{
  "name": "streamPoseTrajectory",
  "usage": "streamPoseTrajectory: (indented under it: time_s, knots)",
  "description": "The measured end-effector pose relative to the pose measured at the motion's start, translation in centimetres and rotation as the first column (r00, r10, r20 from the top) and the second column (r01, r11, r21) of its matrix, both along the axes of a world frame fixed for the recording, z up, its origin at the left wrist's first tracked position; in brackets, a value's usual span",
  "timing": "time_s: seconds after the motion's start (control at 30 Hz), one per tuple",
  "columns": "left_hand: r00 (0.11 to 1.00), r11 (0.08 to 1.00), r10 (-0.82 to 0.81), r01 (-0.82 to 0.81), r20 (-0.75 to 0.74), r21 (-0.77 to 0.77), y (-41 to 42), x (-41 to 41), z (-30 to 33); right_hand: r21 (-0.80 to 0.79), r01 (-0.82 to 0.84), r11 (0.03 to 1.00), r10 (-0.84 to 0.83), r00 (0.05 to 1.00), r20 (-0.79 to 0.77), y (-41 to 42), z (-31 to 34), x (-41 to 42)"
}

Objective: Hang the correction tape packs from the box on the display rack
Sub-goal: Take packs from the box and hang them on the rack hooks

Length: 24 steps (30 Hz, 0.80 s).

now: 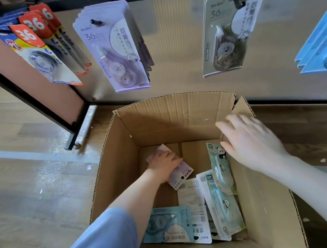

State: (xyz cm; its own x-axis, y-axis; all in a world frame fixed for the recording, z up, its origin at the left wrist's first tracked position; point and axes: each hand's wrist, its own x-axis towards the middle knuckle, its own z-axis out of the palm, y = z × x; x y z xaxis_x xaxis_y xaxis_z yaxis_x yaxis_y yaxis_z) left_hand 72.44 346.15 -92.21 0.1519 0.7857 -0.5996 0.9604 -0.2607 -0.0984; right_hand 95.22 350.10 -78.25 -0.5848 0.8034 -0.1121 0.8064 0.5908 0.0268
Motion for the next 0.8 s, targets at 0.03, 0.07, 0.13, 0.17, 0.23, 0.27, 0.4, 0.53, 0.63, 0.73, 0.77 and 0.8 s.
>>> streamPoseTrajectory:
  time_s: [0.03,0.07,0.13,0.17,0.23,0.27,0.4,0.53,0.63,0.73,0.77,0.8]
  knots:
    - [1.0,1.0,0.009,-0.009,-0.008,0.005,0.0,0.1,-0.2,0.002,0.002,1.0,-0.002,1.0,-0.005,0.0,0.0,0.0]
    - [0.999,0.999,0.033,-0.033,-0.017,0.008,-0.1,0.2,-0.3,0.005,0.001,1.0,-0.001,1.0,-0.011,0.1,0.0,0.1]
    - [0.995,0.995,0.099,-0.099,-0.033,0.015,-0.2,0.2,-0.4,0.007,-0.004,1.0,0.004,1.0,-0.009,0.2,-0.1,0.0]
    - [0.992,0.993,0.117,-0.116,-0.045,0.032,-0.3,0.1,-0.5,0.007,-0.009,1.0,0.009,1.0,-0.003,0.2,-0.1,0.0]
    - [0.99,0.99,0.118,-0.111,-0.076,0.087,-0.5,0.0,-0.6,0.012,-0.014,1.0,0.014,1.0,0.0,0.3,-0.2,0.1]
    - [0.99,0.988,0.108,-0.096,-0.09,0.122,-0.6,-0.1,-0.6,0.014,-0.014,1.0,0.014,1.0,-0.002,0.3,-0.2,0.1]
    - [0.99,0.969,0.09,-0.063,-0.104,0.238,-0.7,-0.9,0.1,0.021,-0.021,1.0,0.021,1.0,-0.003,0.4,-0.5,0.0]
    - [0.985,0.928,0.169,-0.148,-0.032,0.341,-0.7,-1.8,1.4,0.048,-0.028,0.998,0.027,0.999,0.019,0.5,-0.6,0.2]
    - [0.95,0.861,0.284,-0.312,0.13,0.402,-0.4,-2.0,2.5,0.059,-0.03,0.998,0.027,0.998,0.054,0.5,-0.6,0.4]
    - [0.811,0.757,0.464,-0.572,0.356,0.315,0.0,-1.3,4.1,0.065,-0.032,0.997,0.028,0.998,0.058,0.4,-0.6,0.4]
    - [0.738,0.716,0.531,-0.654,0.418,0.246,0.1,-1.1,4.5,0.072,-0.037,0.997,0.032,0.998,0.06,0.3,-0.6,0.3]
    - [0.674,0.679,0.575,-0.709,0.464,0.189,0.2,-0.9,4.9,0.079,-0.039,0.996,0.035,0.998,0.059,0.3,-0.6,0.3]
